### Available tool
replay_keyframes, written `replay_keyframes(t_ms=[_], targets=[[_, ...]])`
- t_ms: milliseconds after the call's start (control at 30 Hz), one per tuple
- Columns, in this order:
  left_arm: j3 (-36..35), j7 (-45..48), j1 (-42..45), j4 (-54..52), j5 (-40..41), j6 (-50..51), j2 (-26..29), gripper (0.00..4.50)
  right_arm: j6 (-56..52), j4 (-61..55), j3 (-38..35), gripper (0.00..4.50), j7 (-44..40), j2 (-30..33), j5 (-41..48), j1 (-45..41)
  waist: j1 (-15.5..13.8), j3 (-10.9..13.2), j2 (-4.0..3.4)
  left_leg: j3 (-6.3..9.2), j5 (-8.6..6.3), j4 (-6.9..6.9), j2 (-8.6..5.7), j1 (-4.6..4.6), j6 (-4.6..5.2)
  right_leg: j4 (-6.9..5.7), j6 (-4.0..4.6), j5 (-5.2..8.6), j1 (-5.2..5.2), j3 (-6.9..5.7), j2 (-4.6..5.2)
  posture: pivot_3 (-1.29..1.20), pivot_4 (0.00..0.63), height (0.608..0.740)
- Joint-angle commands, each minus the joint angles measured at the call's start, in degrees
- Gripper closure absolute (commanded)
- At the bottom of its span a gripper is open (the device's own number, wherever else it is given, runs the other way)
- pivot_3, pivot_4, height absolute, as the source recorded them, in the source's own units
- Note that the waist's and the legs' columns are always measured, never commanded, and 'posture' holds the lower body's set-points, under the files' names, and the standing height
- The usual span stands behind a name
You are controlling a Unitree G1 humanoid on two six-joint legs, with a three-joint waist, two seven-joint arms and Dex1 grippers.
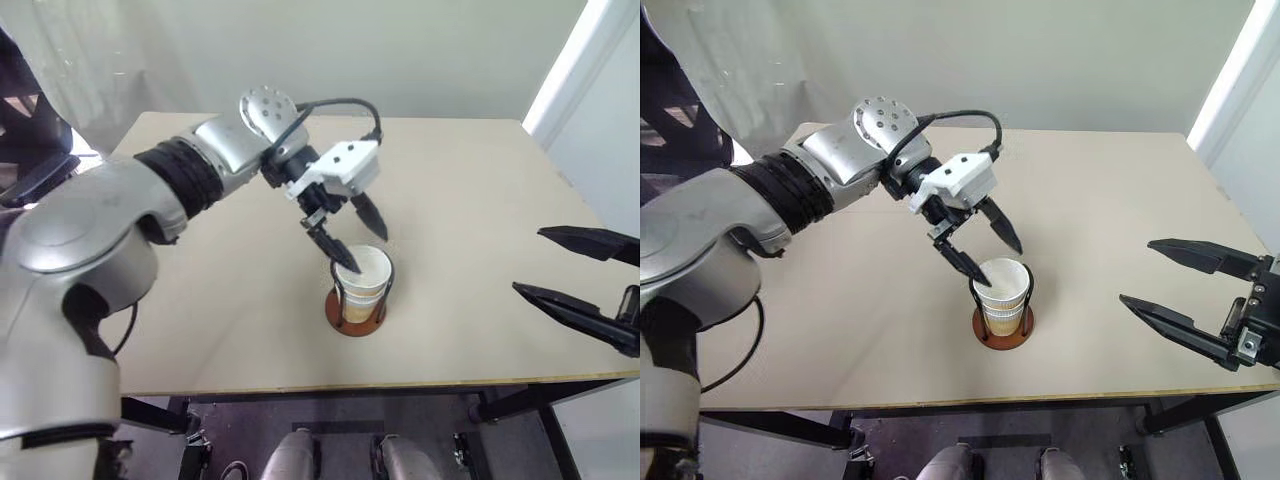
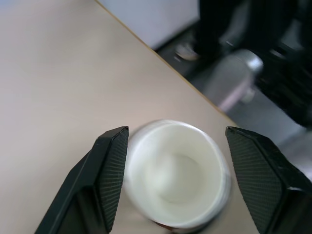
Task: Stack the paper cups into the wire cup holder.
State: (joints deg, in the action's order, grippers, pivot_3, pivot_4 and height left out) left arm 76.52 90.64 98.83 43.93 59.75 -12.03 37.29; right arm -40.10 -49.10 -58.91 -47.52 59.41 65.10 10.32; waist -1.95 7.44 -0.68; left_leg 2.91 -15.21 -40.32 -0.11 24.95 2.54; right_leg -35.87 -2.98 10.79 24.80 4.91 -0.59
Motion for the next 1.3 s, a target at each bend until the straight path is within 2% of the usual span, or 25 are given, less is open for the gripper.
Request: replay_keyframes(t_ms=[33, 100, 167, 400, 467, 600, 733, 767, 867, 967, 1000, 1033, 1133, 1300], targets=[[-13.7, 1.9, 0.2, 8.2, -0.9, 2.6, -1.4, 1.06, 2.0, 2.2, 2.3, 1.56, -0.7, 1.4, -1.8, -1.5, 0.1, 0.0, 0.0, 0.0, 0.0, -0.01, 0.0, 0.0, 0.0, 0.0, -0.01, 0.0, 0.0, 0.01, 0.0, 0.0, 0.15, 0.74], [-20.5, 1.9, -1.0, 11.8, -3.1, 4.4, -0.8, 1.06, 3.0, 4.2, 5.3, 1.56, -1.4, 2.2, -4.3, -2.6, 0.3, 0.0, -0.04, -0.03, 0.0, 0.04, 0.0, -0.02, 0.0, 0.01, -0.03, 0.01, 0.02, 0.01, -0.02, 0.0, 0.15, 0.74], [-26.9, 1.9, -3.9, 14.4, -6.2, 6.4, 2.8, 1.06, 4.7, 8.2, 10.4, 1.56, -1.8, 3.7, -8.3, -5.0, 0.8, -0.1, -0.2, -0.04, 0.0, 0.09, 0.01, -0.05, -0.01, 0.0, -0.05, 0.04, 0.03, 0.05, -0.04, 0.0, 0.15, 0.74], [-43.7, 1.8, -16.3, 11.6, -17.1, 13.0, 13.5, 1.06, 11.0, 20.9, 21.3, 1.56, -9.2, 6.1, -16.8, -12.4, 1.4, -0.1, -0.36, 0.05, 0.33, 0.2, 0.12, -0.01, -0.27, -0.07, -0.09, 0.13, 0.25, 0.1, -0.11, 0.0, 0.15, 0.74], [-50.2, -1.7, -24.7, 8.2, -18.2, 15.7, 20.1, 1.06, 13.3, 26.3, 27.7, 1.56, -11.5, 7.1, -20.1, -17.5, 1.3, -0.2, -0.39, -0.05, 0.61, 0.21, 0.04, 0.04, -0.67, -0.08, -0.07, 0.12, 0.33, 0.02, -0.19, 0.0, 0.15, 0.74], [-62.5, -7.7, -42.1, -4.1, -18.2, 21.7, 28.8, 1.06, 15.8, 34.4, 36.4, 1.56, -16.7, 7.4, -23.9, -25.7, 1.9, -0.2, -0.33, -0.18, 0.68, 0.27, 0.08, -0.03, -0.82, -0.06, -0.08, 0.14, 0.37, 0.12, -0.15, 0.0, 0.15, 0.74], [-75.7, -13.7, -59.6, -15.8, -16.4, 27.4, 33.9, 1.06, 17.6, 40.5, 42.1, 1.56, -21.0, 6.6, -27.1, -31.7, 1.5, -0.2, -0.31, -0.05, 0.68, 0.24, 0.08, -0.02, -0.84, -0.09, 0.02, 0.21, 0.52, 0.08, -0.1, 0.0, 0.15, 0.74], [-81.2, -15.2, -66.2, -19.0, -15.4, 28.8, 35.0, 1.06, 18.0, 42.3, 43.9, 1.56, -22.4, 6.1, -28.0, -33.4, 1.5, -0.3, -0.28, -0.02, 0.68, 0.26, 0.07, -0.06, -0.84, -0.1, 0.08, 0.25, 0.52, 0.04, -0.12, 0.0, 0.15, 0.74], [-95.2, -18.7, -81.7, -28.8, -14.0, 33.4, 34.7, 1.06, 19.5, 47.5, 48.0, 1.56, -25.2, 4.7, -30.8, -37.9, 1.8, -0.3, -0.19, -0.13, 0.67, 0.28, 0.08, -0.13, -0.85, -0.24, 0.48, 0.42, 0.31, 0.06, -0.08, 0.0, 0.15, 0.74], [-102.8, -21.9, -88.3, -35.0, -13.9, 36.6, 32.6, 1.06, 20.9, 51.5, 50.1, 1.56, -27.4, 3.3, -33.0, -41.3, 1.6, -0.3, -0.16, -0.14, 0.51, 0.31, 0.09, -0.49, -0.69, -0.41, 1.11, 0.64, 0.28, 0.05, -0.07, 0.0, 0.15, 0.74], [-104.6, -22.7, -89.6, -36.8, -13.7, 37.8, 31.9, 1.06, 21.2, 52.6, 50.6, 1.56, -28.0, 3.0, -33.5, -42.1, 1.5, -0.3, -0.16, -0.13, 0.19, 0.34, 0.09, -0.55, -0.27, -0.53, 1.28, 0.62, 0.29, 0.04, -0.07, 0.0, 0.15, 0.74], [-106.2, -23.2, -91.1, -38.4, -13.8, 38.7, 31.3, 1.06, 21.5, 53.4, 51.2, 1.56, -28.5, 2.6, -34.0, -43.1, 1.5, -0.3, -0.16, -0.13, 0.15, 0.34, 0.09, -0.6, -0.27, -0.61, 1.37, 0.57, 0.29, 0.04, -0.07, 0.0, 0.15, 0.74], [-110.1, -24.8, -94.2, -42.2, -14.2, 40.9, 29.3, 1.06, 21.8, 55.3, 52.9, 1.56, -29.7, 1.2, -35.5, -45.5, 1.9, -0.3, -0.16, -0.14, 0.25, 0.33, 0.06, -0.88, -0.43, -0.97, 1.7, 0.54, 0.22, 0.11, -0.08, 0.0, 0.15, 0.74], [-112.1, -26.0, -96.1, -45.1, -15.6, 42.3, 27.5, 1.06, 22.1, 57.0, 53.8, 1.56, -31.5, 0.2, -37.2, -47.5, 2.3, -0.3, -0.16, -0.03, 0.69, 0.51, 0.18, -0.94, -0.79, -1.18, 2.15, 0.28, 0.19, 0.13, -0.22, 0.0, 0.15, 0.74]])
